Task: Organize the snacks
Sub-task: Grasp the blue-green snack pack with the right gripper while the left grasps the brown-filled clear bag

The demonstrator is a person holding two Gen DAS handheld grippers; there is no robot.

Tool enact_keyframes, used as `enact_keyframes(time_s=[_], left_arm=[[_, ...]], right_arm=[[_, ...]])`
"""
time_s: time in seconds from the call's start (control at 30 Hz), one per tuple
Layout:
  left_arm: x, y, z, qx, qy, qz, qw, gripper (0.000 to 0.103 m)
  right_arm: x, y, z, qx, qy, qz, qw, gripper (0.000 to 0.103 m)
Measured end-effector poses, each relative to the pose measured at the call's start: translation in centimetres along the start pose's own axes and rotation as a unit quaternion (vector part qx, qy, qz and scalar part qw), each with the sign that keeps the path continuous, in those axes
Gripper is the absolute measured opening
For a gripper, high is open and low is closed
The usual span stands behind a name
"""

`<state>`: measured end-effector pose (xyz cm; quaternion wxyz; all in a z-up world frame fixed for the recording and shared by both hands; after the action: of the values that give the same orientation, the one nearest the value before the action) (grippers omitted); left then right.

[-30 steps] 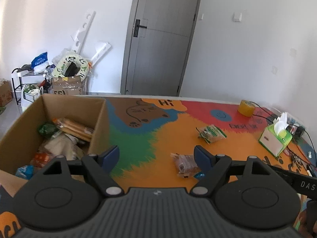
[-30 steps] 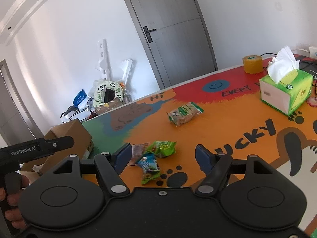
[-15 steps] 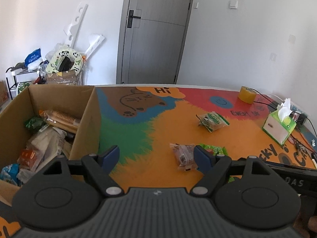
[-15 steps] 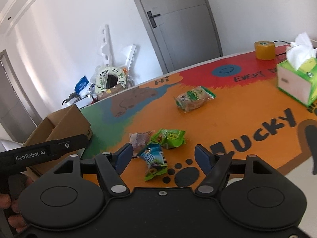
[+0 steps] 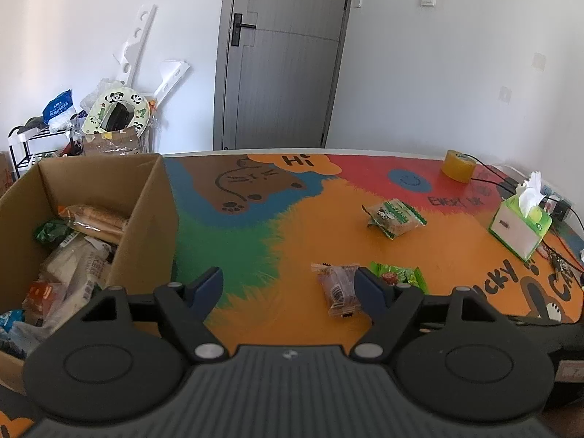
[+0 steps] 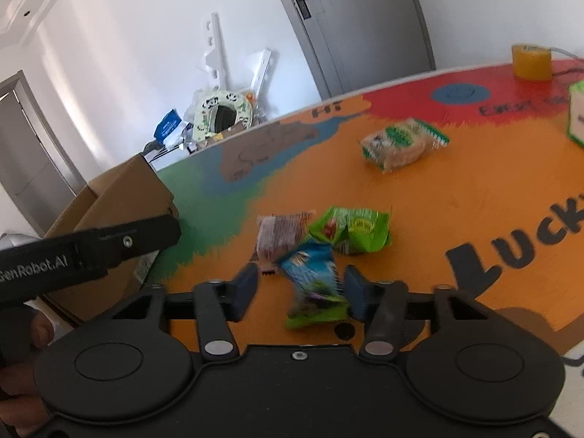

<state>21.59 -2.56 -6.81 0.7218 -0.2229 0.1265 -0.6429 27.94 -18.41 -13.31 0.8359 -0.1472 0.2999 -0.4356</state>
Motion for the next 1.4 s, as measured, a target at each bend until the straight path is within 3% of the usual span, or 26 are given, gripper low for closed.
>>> enact_keyframes(time_s=[0.27, 0.63, 1.03, 1.27, 1.33, 1.4], left_arm=[[1.8, 1.5, -0.4, -0.01, 0.015, 0.002, 0.9998, 0.078], [4.4, 4.1, -1.2, -0.023, 0.02, -0.014, 0.9994, 0.078], [4.8, 7.4, -2.3, -0.043, 0.01, -0.001, 0.999, 0.076], [4.7, 8.1, -2.8, -0.041, 0.012, 0.002, 0.9991, 0.066], [4.6, 8.0, -2.8, -0.037, 0.011, 0.002, 0.9992, 0.06], [4.4, 7.9, -2.7, -0.035, 0.012, 0.005, 0.9993, 0.045]], right_arm=[[1.9, -1.9, -0.3, 0.016, 0.008, -0.01, 1.0, 0.029], [6.0, -4.9, -0.2, 0.042, 0.034, -0.062, 0.997, 0.029], [9.3, -6.5, -0.4, 0.056, 0.051, -0.103, 0.992, 0.029], [9.0, -6.0, -0.1, 0.055, 0.045, -0.106, 0.992, 0.031], [8.7, -5.9, -0.1, 0.055, 0.042, -0.107, 0.992, 0.034], [8.5, -5.7, -0.1, 0.055, 0.038, -0.107, 0.992, 0.04]])
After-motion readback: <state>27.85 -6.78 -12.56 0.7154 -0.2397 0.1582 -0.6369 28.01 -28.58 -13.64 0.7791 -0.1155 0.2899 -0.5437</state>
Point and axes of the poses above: each gripper's, at about its wrist camera, not at the fingertips, and y roughly the way its jaws point, x to its right, z to its top, the point moved 3 cm from there along y, roughly the way its jaws point, and after that the axes turned 6 degrees about x, right-handed, at the moved point
